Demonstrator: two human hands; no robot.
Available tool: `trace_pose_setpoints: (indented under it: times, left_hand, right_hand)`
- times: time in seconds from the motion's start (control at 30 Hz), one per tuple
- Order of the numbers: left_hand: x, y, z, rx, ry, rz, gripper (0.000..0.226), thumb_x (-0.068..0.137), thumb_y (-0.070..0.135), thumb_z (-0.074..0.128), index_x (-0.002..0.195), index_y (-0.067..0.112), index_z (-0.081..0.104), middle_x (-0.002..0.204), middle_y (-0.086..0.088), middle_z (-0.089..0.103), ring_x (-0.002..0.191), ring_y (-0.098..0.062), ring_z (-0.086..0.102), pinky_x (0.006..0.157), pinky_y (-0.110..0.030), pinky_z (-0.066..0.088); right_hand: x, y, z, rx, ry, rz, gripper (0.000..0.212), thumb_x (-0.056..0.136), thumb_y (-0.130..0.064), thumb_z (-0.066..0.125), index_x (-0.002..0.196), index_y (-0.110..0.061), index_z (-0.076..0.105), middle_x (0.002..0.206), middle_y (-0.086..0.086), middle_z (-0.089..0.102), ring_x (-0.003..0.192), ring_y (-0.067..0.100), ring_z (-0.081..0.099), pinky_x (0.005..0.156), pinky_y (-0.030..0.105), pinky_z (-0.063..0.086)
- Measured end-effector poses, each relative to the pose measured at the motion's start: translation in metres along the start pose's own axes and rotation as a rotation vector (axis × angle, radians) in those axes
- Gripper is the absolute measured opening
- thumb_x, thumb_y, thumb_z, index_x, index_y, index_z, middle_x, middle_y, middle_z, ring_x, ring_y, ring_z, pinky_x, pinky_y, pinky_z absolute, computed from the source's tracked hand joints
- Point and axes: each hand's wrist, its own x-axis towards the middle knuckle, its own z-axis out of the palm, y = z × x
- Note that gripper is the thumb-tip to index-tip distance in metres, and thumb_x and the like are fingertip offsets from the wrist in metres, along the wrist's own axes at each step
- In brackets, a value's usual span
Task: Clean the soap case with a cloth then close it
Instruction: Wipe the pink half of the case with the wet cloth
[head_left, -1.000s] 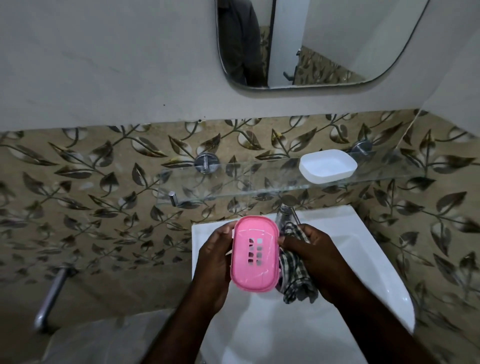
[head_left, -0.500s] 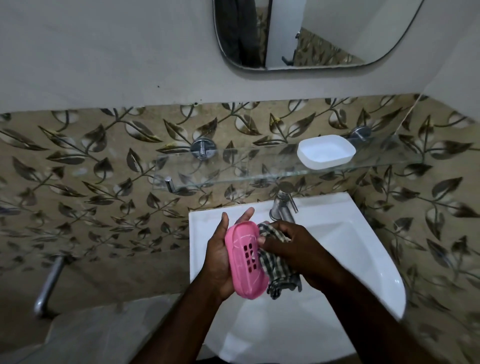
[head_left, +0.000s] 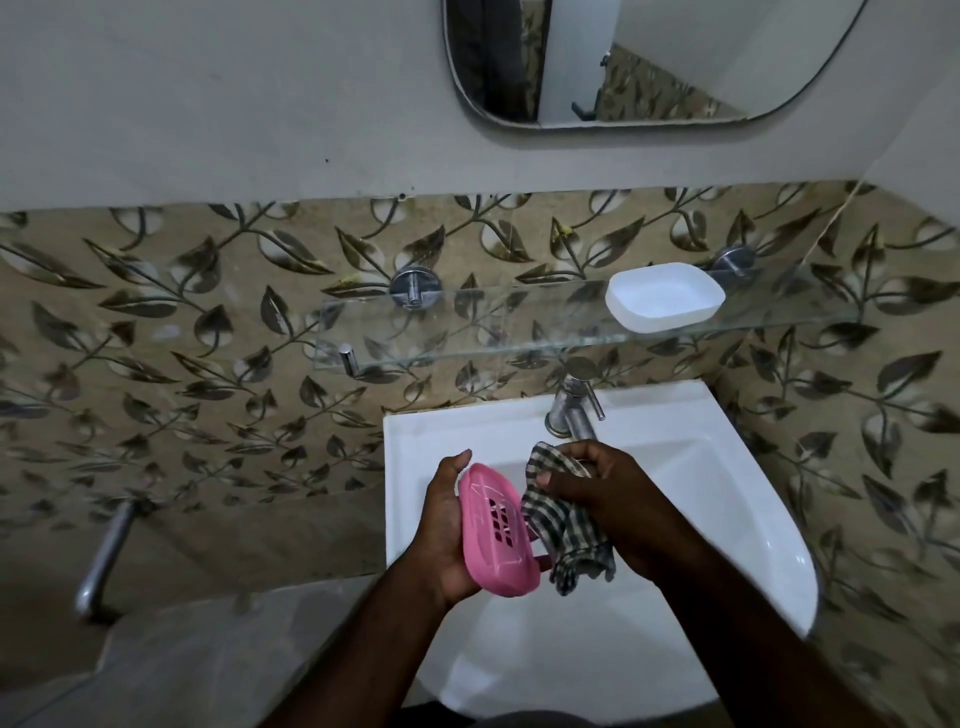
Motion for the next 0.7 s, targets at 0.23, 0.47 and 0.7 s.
trace_pose_setpoints:
  times: [0.23, 0.47, 0.7]
  left_hand:
    - [0.003, 0.002, 0.002, -0.012, -0.009, 0.123, 0.085, 0.077, 0.068, 0.06, 0.129, 0.001, 0.056, 0.107, -0.02, 0.066, 0.091, -0.034, 0.063, 0.091, -0.045, 0.048]
    - [0.005, -0.005, -0.002, 0.077, -0.038, 0.046, 0.078, 0.078, 0.074, 0.049, 0.115, 0.008, 0.071, 0.113, -0.023, 0.067, 0.095, -0.042, 0.065, 0.101, -0.065, 0.038]
    - [-0.002, -0.01, 0.009, 0.217, -0.015, 0.088, 0.077, 0.084, 0.077, 0.032, 0.105, 0.017, 0.077, 0.11, -0.018, 0.072, 0.086, -0.035, 0.072, 0.086, -0.053, 0.047]
  right_hand:
    - [-0.008, -0.011, -0.003, -0.054, -0.015, -0.029, 0.026, 0.073, -0.001, 0.079, 0.094, 0.001, 0.064, 0.086, 0.024, 0.073, 0.073, 0.035, 0.071, 0.07, 0.043, 0.059]
    - [-0.007, -0.022, -0.001, -0.377, 0.067, -0.208, 0.008, 0.074, -0.01, 0.079, 0.078, -0.014, 0.074, 0.075, 0.005, 0.074, 0.073, 0.026, 0.072, 0.071, 0.044, 0.059]
    - [-0.012, -0.011, 0.019, -0.778, 0.175, -0.42, 0.024, 0.081, -0.022, 0.071, 0.104, -0.029, 0.071, 0.096, -0.013, 0.072, 0.089, 0.006, 0.066, 0.083, 0.025, 0.051]
